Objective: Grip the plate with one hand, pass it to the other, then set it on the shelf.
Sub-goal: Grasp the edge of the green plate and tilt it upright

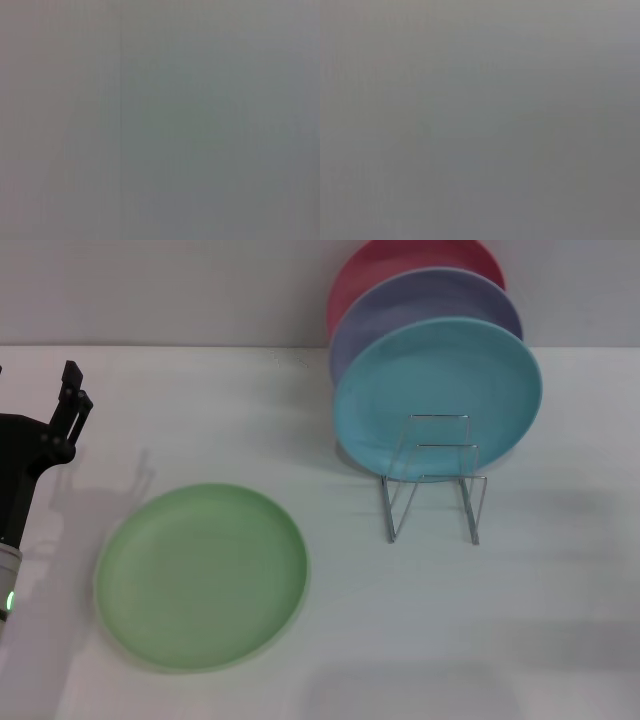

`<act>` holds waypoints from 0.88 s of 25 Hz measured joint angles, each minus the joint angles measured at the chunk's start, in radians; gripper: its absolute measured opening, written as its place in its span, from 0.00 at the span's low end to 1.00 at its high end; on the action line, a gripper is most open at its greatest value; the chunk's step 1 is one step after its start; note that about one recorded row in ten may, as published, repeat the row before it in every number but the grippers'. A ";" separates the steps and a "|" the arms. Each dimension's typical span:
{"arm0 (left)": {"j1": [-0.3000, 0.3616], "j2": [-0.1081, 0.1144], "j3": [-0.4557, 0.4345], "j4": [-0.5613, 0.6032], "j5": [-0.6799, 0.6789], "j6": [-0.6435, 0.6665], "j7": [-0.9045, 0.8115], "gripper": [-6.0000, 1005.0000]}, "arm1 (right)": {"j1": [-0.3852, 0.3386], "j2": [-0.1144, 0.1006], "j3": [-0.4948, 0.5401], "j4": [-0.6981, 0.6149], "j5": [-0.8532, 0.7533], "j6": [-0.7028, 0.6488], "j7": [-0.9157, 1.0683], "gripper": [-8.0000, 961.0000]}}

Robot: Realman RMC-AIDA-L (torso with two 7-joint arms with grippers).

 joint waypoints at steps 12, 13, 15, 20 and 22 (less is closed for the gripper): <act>-0.002 0.001 -0.001 0.011 0.000 0.000 0.005 0.83 | 0.007 -0.001 0.000 0.001 0.001 0.004 0.000 0.57; -0.002 0.002 -0.002 0.011 0.000 0.003 0.005 0.83 | 0.007 -0.001 0.000 0.001 0.002 0.004 0.000 0.57; -0.004 0.002 -0.006 0.014 0.000 0.013 0.006 0.83 | 0.006 -0.001 0.000 0.000 0.002 0.004 0.000 0.57; -0.028 0.004 -0.010 0.025 0.000 0.065 0.040 0.83 | 0.003 0.001 0.000 0.000 0.005 0.008 0.001 0.57; -0.037 0.007 -0.024 0.008 0.000 0.055 0.079 0.83 | 0.003 0.001 0.000 0.000 0.005 0.012 0.001 0.57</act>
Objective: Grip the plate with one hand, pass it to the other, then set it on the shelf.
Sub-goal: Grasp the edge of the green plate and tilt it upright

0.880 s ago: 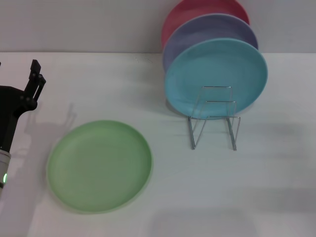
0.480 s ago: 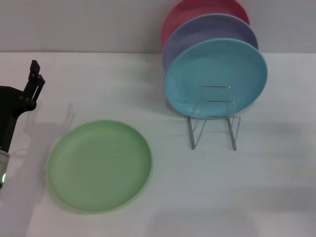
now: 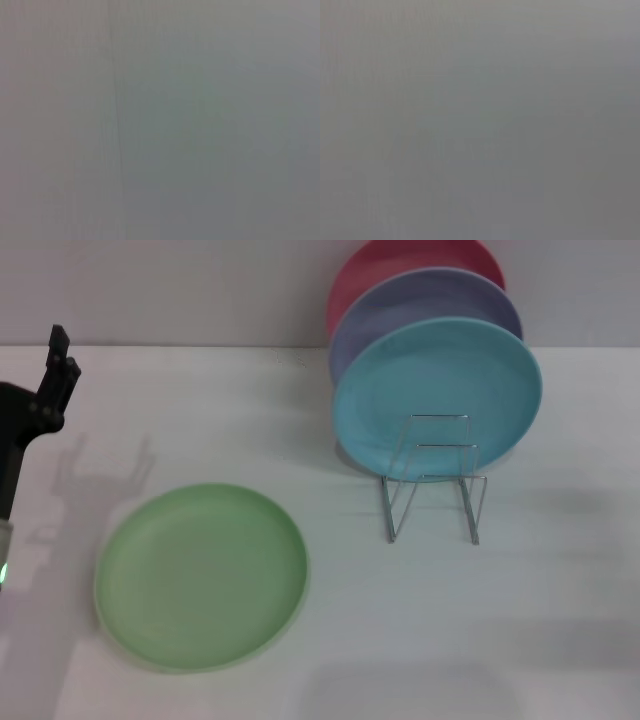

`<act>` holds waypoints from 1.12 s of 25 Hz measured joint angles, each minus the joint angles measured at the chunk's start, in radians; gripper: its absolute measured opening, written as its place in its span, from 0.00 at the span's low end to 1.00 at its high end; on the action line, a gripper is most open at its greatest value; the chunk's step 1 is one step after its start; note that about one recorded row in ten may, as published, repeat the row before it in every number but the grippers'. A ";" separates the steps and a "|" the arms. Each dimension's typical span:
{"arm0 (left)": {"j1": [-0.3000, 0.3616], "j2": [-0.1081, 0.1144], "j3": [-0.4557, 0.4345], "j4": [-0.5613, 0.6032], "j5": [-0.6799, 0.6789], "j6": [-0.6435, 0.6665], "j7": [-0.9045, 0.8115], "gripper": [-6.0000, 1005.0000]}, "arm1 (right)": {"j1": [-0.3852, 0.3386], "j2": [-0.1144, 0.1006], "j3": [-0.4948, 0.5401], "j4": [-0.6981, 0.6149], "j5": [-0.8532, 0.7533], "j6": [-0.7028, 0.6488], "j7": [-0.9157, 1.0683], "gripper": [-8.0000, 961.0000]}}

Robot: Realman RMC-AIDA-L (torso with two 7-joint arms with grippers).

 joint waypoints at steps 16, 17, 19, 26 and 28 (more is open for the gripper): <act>0.084 0.064 -0.515 -0.591 0.060 -0.685 0.574 0.83 | 0.002 0.000 0.003 0.000 0.001 -0.007 0.001 0.57; 0.112 0.062 -0.574 -0.643 0.090 -0.756 0.590 0.83 | 0.003 0.000 0.002 0.000 0.001 -0.007 0.001 0.57; 0.177 0.042 -0.703 -0.749 0.163 -0.951 0.606 0.83 | 0.004 0.000 0.001 0.000 0.001 -0.008 0.001 0.57; 0.282 0.006 -0.980 -0.957 0.227 -1.476 0.605 0.83 | 0.013 0.000 0.000 0.002 0.001 -0.006 0.001 0.57; 0.282 0.006 -0.980 -0.957 0.227 -1.476 0.605 0.83 | 0.017 -0.001 0.000 0.002 0.001 -0.002 0.001 0.57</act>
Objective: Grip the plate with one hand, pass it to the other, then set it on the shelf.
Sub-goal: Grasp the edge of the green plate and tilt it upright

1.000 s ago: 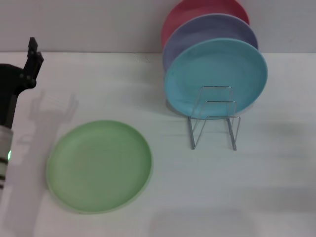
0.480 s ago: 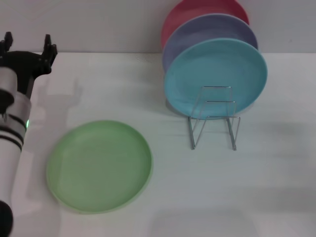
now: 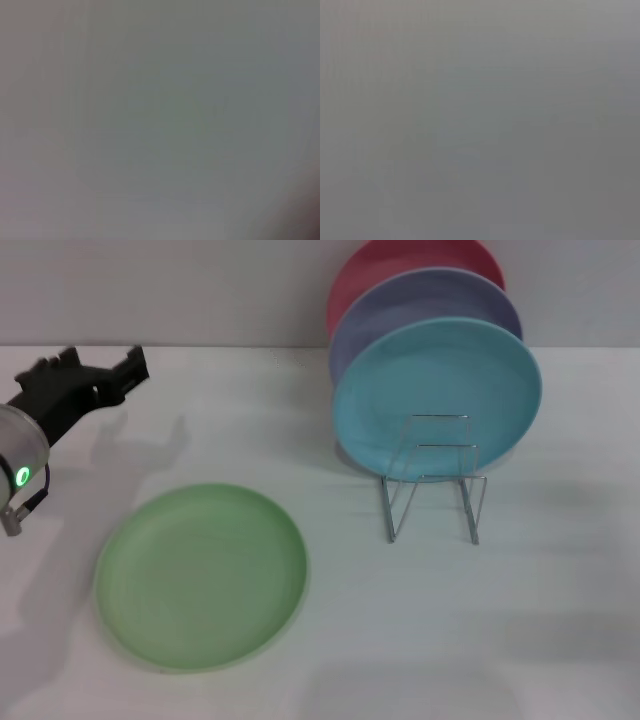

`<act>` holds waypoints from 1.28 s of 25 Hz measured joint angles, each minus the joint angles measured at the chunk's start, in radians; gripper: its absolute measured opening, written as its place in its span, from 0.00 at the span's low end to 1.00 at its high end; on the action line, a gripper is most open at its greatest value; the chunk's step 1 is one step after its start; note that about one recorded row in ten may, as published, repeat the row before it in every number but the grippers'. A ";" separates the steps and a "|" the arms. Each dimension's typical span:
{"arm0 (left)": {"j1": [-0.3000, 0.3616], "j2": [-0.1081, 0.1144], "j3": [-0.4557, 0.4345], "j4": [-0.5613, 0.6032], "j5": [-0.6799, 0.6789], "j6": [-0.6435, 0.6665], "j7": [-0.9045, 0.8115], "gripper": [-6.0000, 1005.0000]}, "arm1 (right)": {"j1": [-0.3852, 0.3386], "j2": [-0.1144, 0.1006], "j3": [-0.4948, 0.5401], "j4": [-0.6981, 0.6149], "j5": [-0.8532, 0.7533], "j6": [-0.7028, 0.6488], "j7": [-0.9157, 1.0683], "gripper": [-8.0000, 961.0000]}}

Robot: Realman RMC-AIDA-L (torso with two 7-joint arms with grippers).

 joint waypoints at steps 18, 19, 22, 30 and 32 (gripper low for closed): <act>-0.034 -0.001 -0.489 -0.241 0.376 -1.227 -0.407 0.83 | 0.038 -0.007 0.009 -0.012 0.000 0.008 -0.013 0.57; -0.044 -0.002 -0.488 -0.248 0.414 -1.255 -0.433 0.83 | 0.040 -0.007 0.009 -0.012 0.000 0.008 -0.022 0.57; -0.071 -0.004 -0.485 -0.254 0.490 -1.316 -0.478 0.82 | 0.047 -0.007 0.009 -0.012 0.000 0.008 -0.050 0.57; -0.120 -0.004 -0.460 -0.242 0.571 -1.385 -0.529 0.80 | 0.050 -0.006 0.009 -0.010 0.000 0.010 -0.060 0.57; -0.130 -0.004 -0.457 -0.237 0.574 -1.393 -0.531 0.80 | 0.051 -0.006 0.009 -0.009 0.000 0.010 -0.061 0.57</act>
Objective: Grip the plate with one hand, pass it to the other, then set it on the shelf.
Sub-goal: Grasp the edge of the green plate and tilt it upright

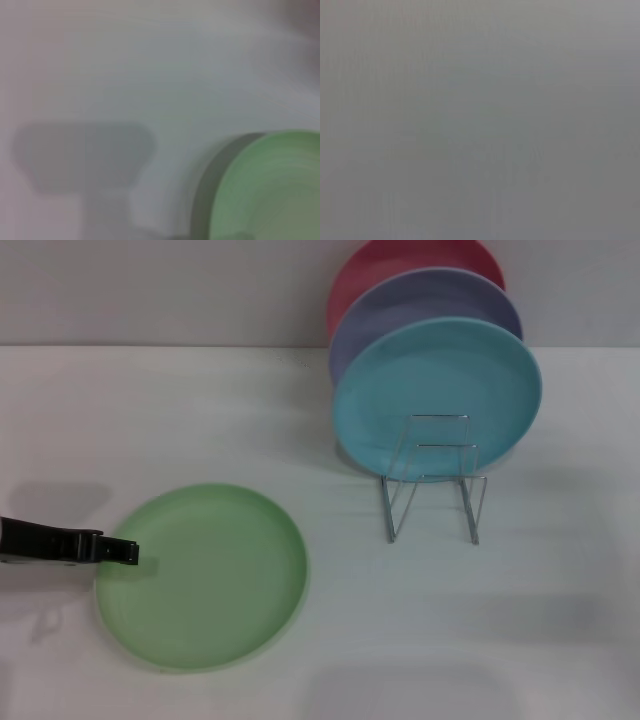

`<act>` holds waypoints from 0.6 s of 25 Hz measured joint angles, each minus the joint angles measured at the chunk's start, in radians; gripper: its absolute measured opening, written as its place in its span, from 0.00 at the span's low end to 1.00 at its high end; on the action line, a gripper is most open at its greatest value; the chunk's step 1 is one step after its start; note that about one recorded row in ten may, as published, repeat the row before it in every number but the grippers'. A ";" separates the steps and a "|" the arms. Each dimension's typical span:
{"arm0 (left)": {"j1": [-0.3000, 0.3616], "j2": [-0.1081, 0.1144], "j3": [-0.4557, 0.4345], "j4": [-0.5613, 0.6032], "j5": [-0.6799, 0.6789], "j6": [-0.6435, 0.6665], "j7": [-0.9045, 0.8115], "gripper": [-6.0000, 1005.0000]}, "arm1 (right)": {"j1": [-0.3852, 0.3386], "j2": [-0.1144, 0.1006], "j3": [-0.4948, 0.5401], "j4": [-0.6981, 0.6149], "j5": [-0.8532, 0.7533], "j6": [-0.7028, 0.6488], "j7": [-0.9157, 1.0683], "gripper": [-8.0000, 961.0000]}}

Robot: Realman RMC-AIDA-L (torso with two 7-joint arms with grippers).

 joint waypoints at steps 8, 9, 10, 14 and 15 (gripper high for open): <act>-0.035 0.000 0.010 0.047 0.025 -0.007 -0.001 0.78 | 0.002 -0.001 0.001 0.000 0.000 0.000 -0.001 0.57; -0.039 0.000 0.010 0.052 0.027 -0.008 -0.001 0.78 | 0.002 -0.001 0.001 0.000 0.000 0.000 -0.001 0.57; -0.041 0.000 0.011 0.055 0.028 -0.009 -0.001 0.77 | 0.002 -0.001 0.001 0.000 0.000 0.000 -0.001 0.57; -0.054 0.000 0.012 0.075 0.031 -0.011 0.005 0.73 | 0.002 -0.001 0.001 0.001 0.000 0.000 -0.001 0.57; -0.056 0.000 0.013 0.078 0.032 -0.011 0.006 0.72 | 0.002 -0.001 0.001 0.002 0.000 0.000 -0.001 0.57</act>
